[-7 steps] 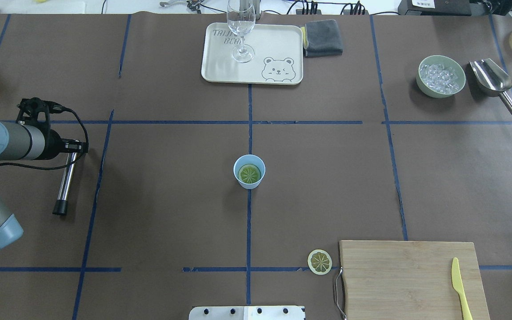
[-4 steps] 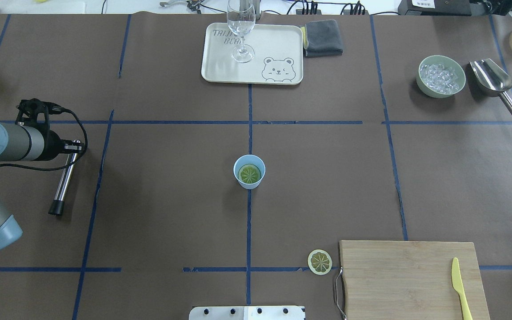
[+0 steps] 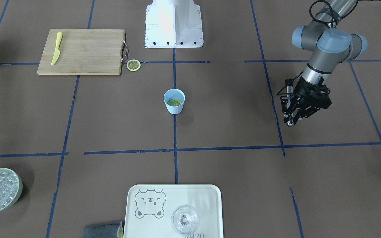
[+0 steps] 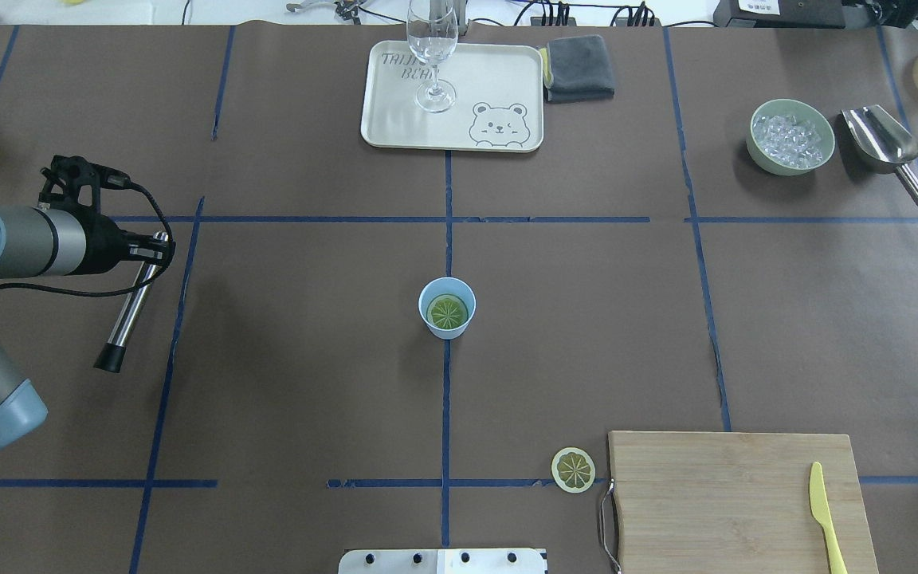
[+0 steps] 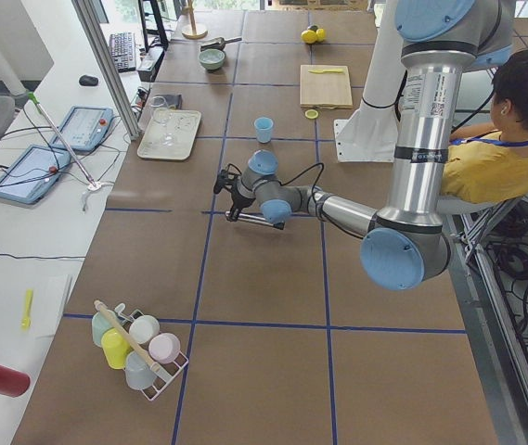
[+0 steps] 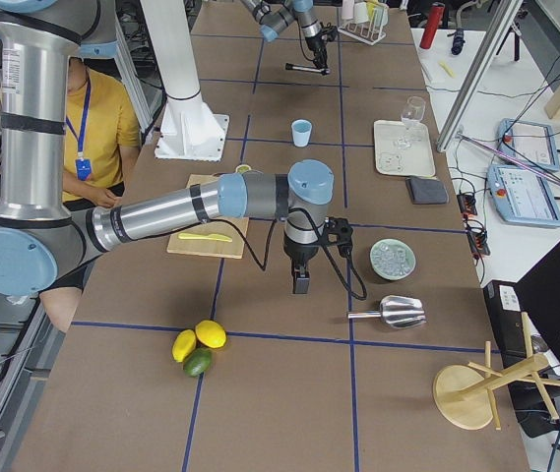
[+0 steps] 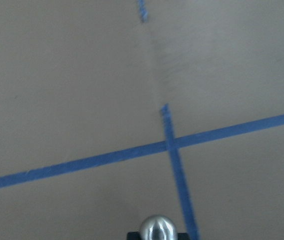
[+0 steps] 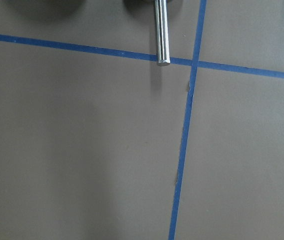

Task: Squeeze lemon into cup
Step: 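Lift the muddler with the left gripper and move it over the blue cup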

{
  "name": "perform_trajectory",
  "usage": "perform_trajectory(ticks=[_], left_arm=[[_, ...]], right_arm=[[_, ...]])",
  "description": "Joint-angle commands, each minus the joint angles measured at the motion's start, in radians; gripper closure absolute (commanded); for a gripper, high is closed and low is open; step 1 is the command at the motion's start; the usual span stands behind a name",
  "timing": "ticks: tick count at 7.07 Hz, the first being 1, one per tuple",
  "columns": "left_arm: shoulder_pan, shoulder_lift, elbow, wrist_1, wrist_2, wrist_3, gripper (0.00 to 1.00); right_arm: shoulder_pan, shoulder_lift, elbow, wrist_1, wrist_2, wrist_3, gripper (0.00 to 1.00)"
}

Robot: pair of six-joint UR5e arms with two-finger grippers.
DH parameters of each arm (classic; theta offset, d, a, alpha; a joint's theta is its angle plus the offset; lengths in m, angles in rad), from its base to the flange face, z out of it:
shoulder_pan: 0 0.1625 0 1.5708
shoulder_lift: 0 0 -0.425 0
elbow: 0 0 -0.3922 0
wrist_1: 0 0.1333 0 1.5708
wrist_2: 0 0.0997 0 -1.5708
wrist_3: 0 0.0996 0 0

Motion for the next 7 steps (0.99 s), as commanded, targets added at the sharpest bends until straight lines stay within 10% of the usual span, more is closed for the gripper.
perform_trajectory(ticks=[1,5,7], left_arm=[[0.004,-0.092,-0.052,-0.085,0.09,0.079,1.0],[0.082,-0.23,-0.004,-0.646,0.109,0.064,1.0],[0.142,-0.353,0.179,-0.972,0.111,0.105,1.0]], right_arm=[[0.0,0.002,0.0,0.001,0.0,0.0,0.0],[0.002,0.005,0.0,0.001,-0.002,-0.002,0.0],[0.003,0.006,0.0,0.001,-0.002,-0.002,0.0]])
